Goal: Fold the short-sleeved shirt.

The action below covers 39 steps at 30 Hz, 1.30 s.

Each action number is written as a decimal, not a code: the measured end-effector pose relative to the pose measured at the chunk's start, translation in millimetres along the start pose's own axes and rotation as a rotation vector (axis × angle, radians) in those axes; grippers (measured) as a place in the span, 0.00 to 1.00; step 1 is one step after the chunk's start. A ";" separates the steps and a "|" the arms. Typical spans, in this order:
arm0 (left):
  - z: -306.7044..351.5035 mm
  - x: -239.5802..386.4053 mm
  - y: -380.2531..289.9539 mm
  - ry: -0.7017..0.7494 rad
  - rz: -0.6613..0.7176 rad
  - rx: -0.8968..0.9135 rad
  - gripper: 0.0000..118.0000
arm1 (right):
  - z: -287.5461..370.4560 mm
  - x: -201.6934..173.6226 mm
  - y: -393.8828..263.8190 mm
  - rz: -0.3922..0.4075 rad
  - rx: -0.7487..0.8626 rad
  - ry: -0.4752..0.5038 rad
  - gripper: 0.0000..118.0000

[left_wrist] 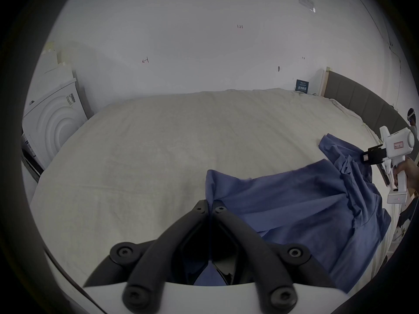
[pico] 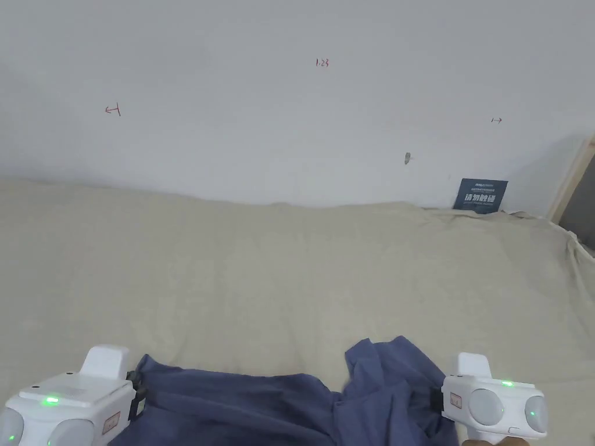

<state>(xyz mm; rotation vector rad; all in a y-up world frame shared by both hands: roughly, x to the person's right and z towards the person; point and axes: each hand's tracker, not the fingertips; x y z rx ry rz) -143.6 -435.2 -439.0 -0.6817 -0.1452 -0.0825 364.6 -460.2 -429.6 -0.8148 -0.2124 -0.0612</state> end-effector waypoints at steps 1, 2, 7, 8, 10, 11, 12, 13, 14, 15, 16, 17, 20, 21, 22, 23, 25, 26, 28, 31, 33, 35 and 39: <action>6.2 -2.3 2.0 0.000 0.004 0.017 0.00 | 12.9 -0.9 0.5 0.016 0.044 0.001 0.00; 11.1 -4.3 4.2 0.003 0.007 0.027 0.00 | 23.6 -1.0 1.9 0.021 0.072 0.003 0.00; 53.6 -17.3 26.7 0.012 0.033 0.123 0.00 | 91.6 -3.7 14.1 0.014 0.243 0.017 0.00; 64.5 -17.8 31.8 0.019 0.026 0.139 0.00 | 103.4 -4.2 20.0 0.025 0.263 0.022 0.00; 82.6 -24.7 45.4 0.028 0.033 0.180 0.00 | 130.4 -5.8 34.2 0.037 0.334 0.017 0.00; 90.1 -28.9 52.3 0.030 0.041 0.190 0.00 | 141.7 -6.2 41.2 0.047 0.360 0.018 0.00; 102.2 -30.4 60.5 0.050 0.048 0.213 0.00 | 154.6 -6.0 49.7 0.042 0.388 0.018 0.00; 113.1 -34.3 68.3 0.056 0.043 0.233 0.00 | 167.2 -5.2 58.4 0.045 0.401 0.032 0.00; 120.6 -38.3 74.5 0.066 0.046 0.245 0.00 | 178.2 -5.1 66.2 0.045 0.436 0.027 0.00; 130.0 -44.0 82.4 0.072 0.054 0.257 0.00 | 190.3 -5.9 74.6 0.061 0.452 0.016 0.00; 138.9 -50.4 89.5 0.077 0.062 0.281 0.00 | 201.6 -5.4 81.9 0.061 0.477 0.028 0.00; 146.8 -56.3 96.1 0.090 0.071 0.293 0.00 | 211.0 -5.9 88.4 0.062 0.500 0.010 0.00; 169.2 -73.6 113.1 0.095 0.106 0.327 0.00 | 229.9 -4.7 107.7 0.055 0.533 0.022 0.00; 175.5 -77.5 118.2 0.105 0.118 0.343 0.00 | 235.9 -6.7 113.2 0.064 0.540 0.017 0.00; 181.1 -80.4 124.9 0.108 0.114 0.341 0.00 | 242.9 -9.2 118.9 0.068 0.550 0.020 0.00; 186.4 -83.2 130.3 0.112 0.116 0.352 0.00 | 248.6 -11.9 123.3 0.072 0.575 0.021 0.00; 191.9 -92.3 144.1 0.113 0.133 0.368 0.00 | 258.7 -18.9 134.8 0.084 0.590 0.014 0.00; 194.9 -94.5 149.3 0.114 0.154 0.379 0.00 | 265.7 -23.5 137.2 0.087 0.600 0.015 0.00; 198.5 -96.4 160.5 0.127 0.142 0.383 0.00 | 274.0 -31.6 145.7 0.090 0.613 0.007 0.00; 198.6 -100.0 171.8 0.142 0.142 0.375 0.00 | 274.7 -35.9 158.0 0.083 0.618 0.011 0.00; 194.5 -104.6 176.8 0.135 0.177 0.376 0.00 | 274.4 -40.8 164.5 0.081 0.623 0.004 0.00; 189.7 -105.7 182.6 0.141 0.173 0.372 0.00 | 268.9 -42.5 173.4 0.094 0.628 -0.009 0.00; 170.7 -107.3 197.0 0.161 0.156 0.352 0.00 | 253.8 -44.6 198.7 0.069 0.618 -0.003 0.00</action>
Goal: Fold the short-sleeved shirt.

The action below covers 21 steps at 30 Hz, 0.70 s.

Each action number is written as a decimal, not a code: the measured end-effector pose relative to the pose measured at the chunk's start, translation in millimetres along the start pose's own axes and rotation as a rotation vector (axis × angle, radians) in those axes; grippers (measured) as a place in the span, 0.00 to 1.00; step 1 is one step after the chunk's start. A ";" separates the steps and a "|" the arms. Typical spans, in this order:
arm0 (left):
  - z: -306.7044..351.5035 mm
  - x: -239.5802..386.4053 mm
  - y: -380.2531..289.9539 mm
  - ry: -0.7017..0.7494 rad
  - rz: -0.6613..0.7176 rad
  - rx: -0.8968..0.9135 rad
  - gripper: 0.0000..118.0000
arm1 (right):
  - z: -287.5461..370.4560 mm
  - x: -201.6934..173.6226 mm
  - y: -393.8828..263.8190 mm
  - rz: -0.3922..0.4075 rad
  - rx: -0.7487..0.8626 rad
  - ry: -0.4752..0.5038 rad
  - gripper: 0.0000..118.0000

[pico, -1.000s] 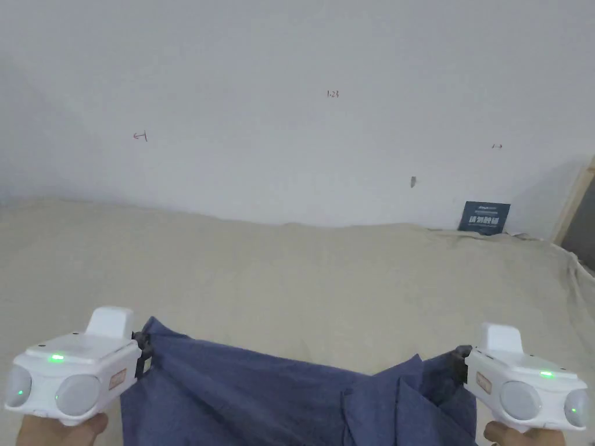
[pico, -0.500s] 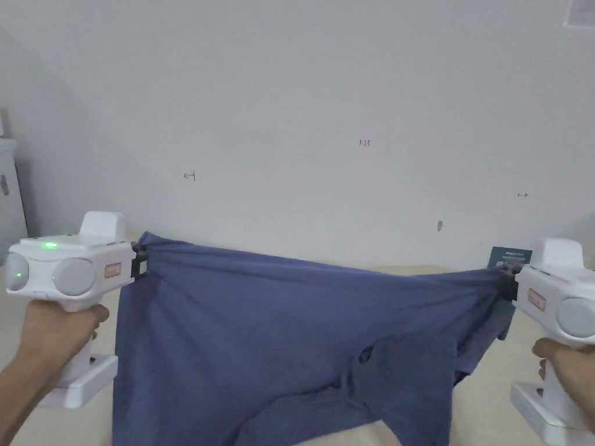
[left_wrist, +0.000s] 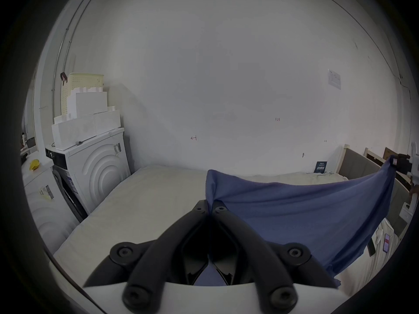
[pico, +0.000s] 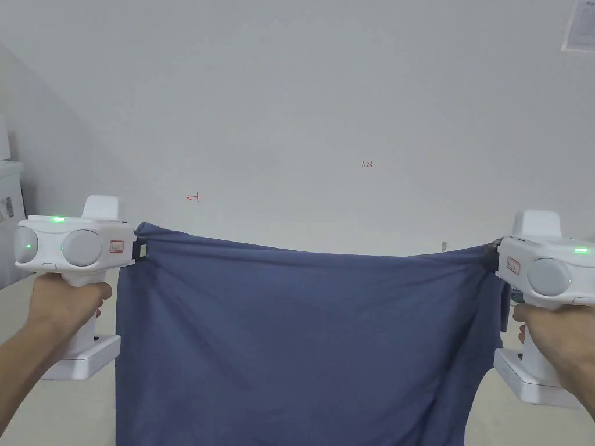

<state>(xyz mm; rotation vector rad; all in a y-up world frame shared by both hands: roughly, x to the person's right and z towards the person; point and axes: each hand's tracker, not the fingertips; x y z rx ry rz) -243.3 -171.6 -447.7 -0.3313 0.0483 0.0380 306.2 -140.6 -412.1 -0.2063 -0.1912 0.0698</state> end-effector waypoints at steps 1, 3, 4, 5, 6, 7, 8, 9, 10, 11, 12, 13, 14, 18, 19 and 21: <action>-6.2 0.9 1.9 0.001 0.002 0.001 0.00 | -7.9 -2.5 2.1 0.000 0.001 -0.008 0.00; -21.0 4.5 7.1 0.000 0.009 -0.005 0.00 | -23.9 -7.4 6.8 0.029 0.000 -0.027 0.00; -30.3 7.7 10.2 0.013 -0.009 -0.010 0.00 | -33.3 -9.3 9.9 0.032 -0.002 -0.026 0.00; -37.2 10.8 12.1 0.021 -0.022 -0.007 0.00 | -41.5 -10.6 13.4 0.032 -0.006 -0.026 0.00; -45.2 12.0 15.3 0.019 -0.016 -0.006 0.00 | -50.4 -12.3 16.3 0.030 0.000 -0.034 0.00; -54.3 12.4 19.8 0.020 -0.004 -0.010 0.00 | -58.1 -13.7 20.0 0.029 0.001 -0.036 0.00; -61.3 12.3 23.4 0.015 0.009 -0.009 0.00 | -64.9 -14.5 23.2 0.025 0.006 -0.040 0.00; -68.4 14.2 27.3 0.015 0.008 -0.008 0.00 | -75.0 -15.8 28.5 0.034 0.002 -0.046 0.00; -76.5 15.9 32.6 0.019 0.012 -0.009 0.00 | -83.6 -16.3 32.7 0.033 0.010 -0.047 0.00; -84.2 16.9 37.2 0.021 0.010 -0.007 0.00 | -91.3 -17.4 37.6 0.034 0.013 -0.054 0.00; -89.9 17.6 41.2 0.020 0.011 0.003 0.00 | -98.4 -17.1 42.2 0.025 0.011 -0.050 0.00; -97.0 19.7 46.2 0.021 0.013 0.006 0.00 | -106.6 -17.4 46.9 0.019 0.018 -0.048 0.00; -103.3 20.7 50.9 0.020 0.013 0.005 0.00 | -113.7 -19.4 50.8 0.029 0.022 -0.061 0.00; -128.3 28.0 68.3 0.024 0.006 0.018 0.00 | -138.4 -22.0 69.0 0.034 0.044 -0.071 0.00; -132.9 29.0 72.1 0.024 0.016 0.031 0.00 | -144.9 -22.3 72.8 0.036 0.048 -0.076 0.00; -139.3 31.2 79.4 0.023 0.018 0.030 0.00 | -153.6 -23.3 80.3 0.040 0.055 -0.077 0.00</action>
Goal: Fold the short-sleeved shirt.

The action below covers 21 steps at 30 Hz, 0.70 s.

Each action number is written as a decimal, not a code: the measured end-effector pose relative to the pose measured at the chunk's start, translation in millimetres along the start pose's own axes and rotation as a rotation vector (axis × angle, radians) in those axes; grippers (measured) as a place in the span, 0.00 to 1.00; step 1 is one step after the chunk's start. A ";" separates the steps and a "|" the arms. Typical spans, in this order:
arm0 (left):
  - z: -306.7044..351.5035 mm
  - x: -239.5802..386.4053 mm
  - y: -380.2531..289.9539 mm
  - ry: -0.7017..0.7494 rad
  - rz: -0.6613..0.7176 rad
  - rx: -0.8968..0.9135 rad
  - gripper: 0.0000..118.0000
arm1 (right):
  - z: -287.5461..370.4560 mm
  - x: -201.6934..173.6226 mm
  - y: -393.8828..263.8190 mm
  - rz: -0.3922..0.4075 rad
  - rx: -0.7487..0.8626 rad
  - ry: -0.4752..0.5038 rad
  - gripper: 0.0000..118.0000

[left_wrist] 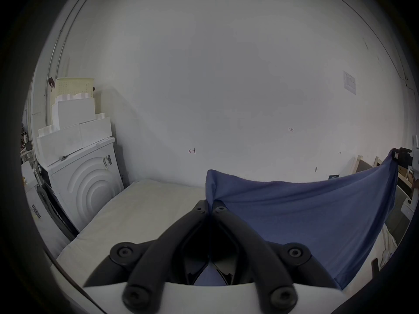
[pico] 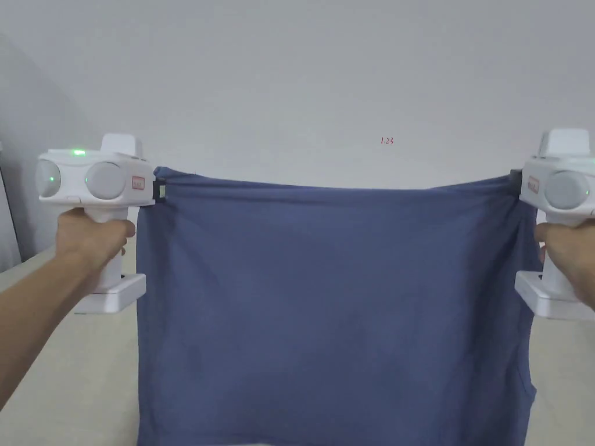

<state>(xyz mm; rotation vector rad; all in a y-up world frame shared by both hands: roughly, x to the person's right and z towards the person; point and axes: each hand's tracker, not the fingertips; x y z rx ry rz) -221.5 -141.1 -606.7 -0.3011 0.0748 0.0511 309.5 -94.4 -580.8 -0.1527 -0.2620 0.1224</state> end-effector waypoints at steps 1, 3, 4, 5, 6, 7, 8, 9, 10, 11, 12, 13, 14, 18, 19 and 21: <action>-2.9 2.3 3.6 0.004 -0.002 0.003 0.00 | -2.3 -0.5 3.4 0.008 0.004 -0.002 0.00; -6.3 5.0 6.7 0.001 -0.003 0.015 0.00 | -4.8 -3.0 7.5 0.014 0.017 -0.008 0.00; -4.7 4.9 6.1 0.000 -0.004 0.017 0.00 | -3.5 -2.2 7.3 0.010 0.025 -0.005 0.00; -4.9 5.4 4.6 -0.002 -0.006 0.024 0.00 | -3.0 -2.2 6.6 0.014 0.026 -0.012 0.00; -5.2 7.0 3.2 -0.001 -0.027 0.015 0.00 | -2.2 -2.9 5.6 0.022 0.021 -0.011 0.00; -3.6 7.2 -3.0 -0.001 -0.015 0.025 0.00 | -0.2 -2.4 1.4 0.029 0.016 -0.005 0.00; -2.4 4.5 -6.1 -0.006 -0.018 0.011 0.00 | 3.0 -2.0 -3.0 0.031 0.014 -0.009 0.00; 0.9 4.0 -13.3 -0.005 -0.019 0.013 0.00 | 7.9 -0.7 -9.5 0.031 0.008 -0.006 0.00; 4.9 4.3 -21.6 -0.006 -0.019 0.015 0.00 | 13.5 0.3 -16.9 0.031 0.002 -0.002 0.00; 8.8 4.1 -28.9 -0.012 -0.019 0.012 0.00 | 19.5 1.2 -24.7 0.028 0.004 0.000 0.00; 14.2 1.4 -36.8 -0.016 -0.010 0.010 0.00 | 25.9 1.1 -33.5 0.047 -0.004 -0.002 0.00; 20.7 0.9 -45.6 -0.020 -0.020 0.001 0.00 | 35.0 3.0 -43.9 0.047 -0.005 -0.001 0.00; 27.4 1.2 -55.8 -0.019 -0.019 0.008 0.00 | 42.9 5.0 -52.0 0.043 -0.010 0.004 0.00; 62.1 -4.6 -98.2 -0.032 -0.037 -0.013 0.00 | 84.5 14.0 -91.8 0.040 -0.031 0.013 0.00; 73.7 -6.2 -113.1 -0.028 -0.013 0.008 0.00 | 96.1 16.6 -102.2 0.039 -0.035 0.021 0.00; 94.7 -12.0 -134.5 -0.036 -0.027 -0.014 0.00 | 120.1 19.4 -122.4 0.043 -0.038 0.019 0.00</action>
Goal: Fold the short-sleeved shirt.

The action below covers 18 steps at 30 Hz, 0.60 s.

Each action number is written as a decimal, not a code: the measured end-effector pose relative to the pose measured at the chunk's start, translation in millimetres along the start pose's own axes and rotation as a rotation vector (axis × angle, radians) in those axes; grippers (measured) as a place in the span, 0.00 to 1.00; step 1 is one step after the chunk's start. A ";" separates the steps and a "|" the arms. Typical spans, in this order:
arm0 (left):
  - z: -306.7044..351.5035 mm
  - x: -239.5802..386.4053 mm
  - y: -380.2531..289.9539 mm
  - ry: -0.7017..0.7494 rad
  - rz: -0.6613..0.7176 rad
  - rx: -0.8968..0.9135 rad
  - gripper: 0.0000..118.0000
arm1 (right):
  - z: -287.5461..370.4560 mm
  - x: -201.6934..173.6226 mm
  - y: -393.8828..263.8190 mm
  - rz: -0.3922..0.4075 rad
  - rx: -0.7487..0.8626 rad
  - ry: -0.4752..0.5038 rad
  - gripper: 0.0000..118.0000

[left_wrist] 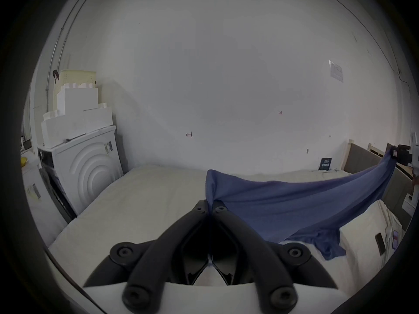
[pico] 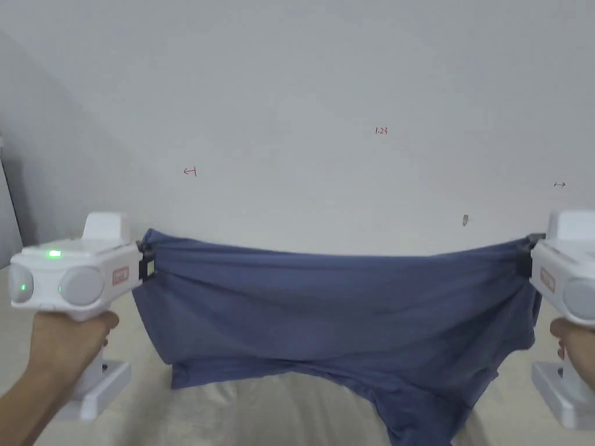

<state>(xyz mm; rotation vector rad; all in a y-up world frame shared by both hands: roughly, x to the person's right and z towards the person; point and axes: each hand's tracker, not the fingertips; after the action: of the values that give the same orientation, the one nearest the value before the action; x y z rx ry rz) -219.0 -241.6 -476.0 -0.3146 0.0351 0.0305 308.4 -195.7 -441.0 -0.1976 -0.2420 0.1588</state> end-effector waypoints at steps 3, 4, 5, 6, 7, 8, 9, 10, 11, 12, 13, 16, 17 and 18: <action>30.4 -3.3 -33.1 0.000 -0.004 0.000 0.00 | 33.2 2.1 -31.3 -0.009 -0.007 0.004 0.00; 39.9 -6.3 -43.6 -0.008 -0.012 -0.006 0.00 | 47.1 2.7 -43.3 -0.012 -0.011 0.003 0.00; 50.5 -8.1 -54.8 -0.003 -0.013 -0.015 0.00 | 53.5 5.4 -55.4 -0.018 -0.015 0.002 0.00; 59.3 -10.3 -65.9 0.001 -0.001 -0.013 0.00 | 62.6 6.4 -65.5 -0.012 -0.026 0.006 0.00; 69.4 -14.9 -77.8 -0.010 0.006 -0.025 0.00 | 74.8 6.9 -78.1 -0.012 -0.029 0.002 0.00; 79.4 -16.7 -89.4 -0.004 0.014 -0.030 0.00 | 84.7 7.3 -88.9 -0.005 -0.040 0.003 0.00; 87.7 -17.7 -99.6 -0.005 0.011 -0.032 0.00 | 95.1 7.3 -99.5 -0.003 -0.054 0.007 0.00; 98.3 -18.4 -111.3 -0.002 0.003 -0.046 0.00 | 106.8 7.3 -111.8 0.000 -0.058 0.005 0.00; 104.6 -21.4 -120.2 -0.002 -0.001 -0.046 0.00 | 116.7 7.3 -121.9 0.004 -0.066 0.002 0.00; 113.2 -23.7 -130.0 -0.007 -0.016 -0.053 0.00 | 128.2 6.1 -133.1 0.021 -0.074 -0.006 0.00; 122.6 -26.1 -139.6 -0.001 -0.009 -0.058 0.00 | 143.3 4.6 -144.5 0.039 -0.077 0.001 0.00; 141.9 -41.8 -168.4 -0.006 0.013 -0.070 0.00 | 176.8 5.6 -176.1 0.042 -0.105 -0.008 0.00; 148.5 -43.4 -175.8 -0.011 -0.001 -0.083 0.00 | 189.1 4.4 -183.8 0.047 -0.111 -0.012 0.00; 158.2 -44.3 -188.1 0.006 -0.025 -0.090 0.00 | 200.6 5.6 -195.2 0.051 -0.133 -0.005 0.00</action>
<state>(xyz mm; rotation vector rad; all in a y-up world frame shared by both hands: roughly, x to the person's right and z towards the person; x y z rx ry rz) -251.9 -372.5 -265.9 -0.4053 0.0353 0.0061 288.9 -348.6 -207.4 -0.3357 -0.2527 0.1941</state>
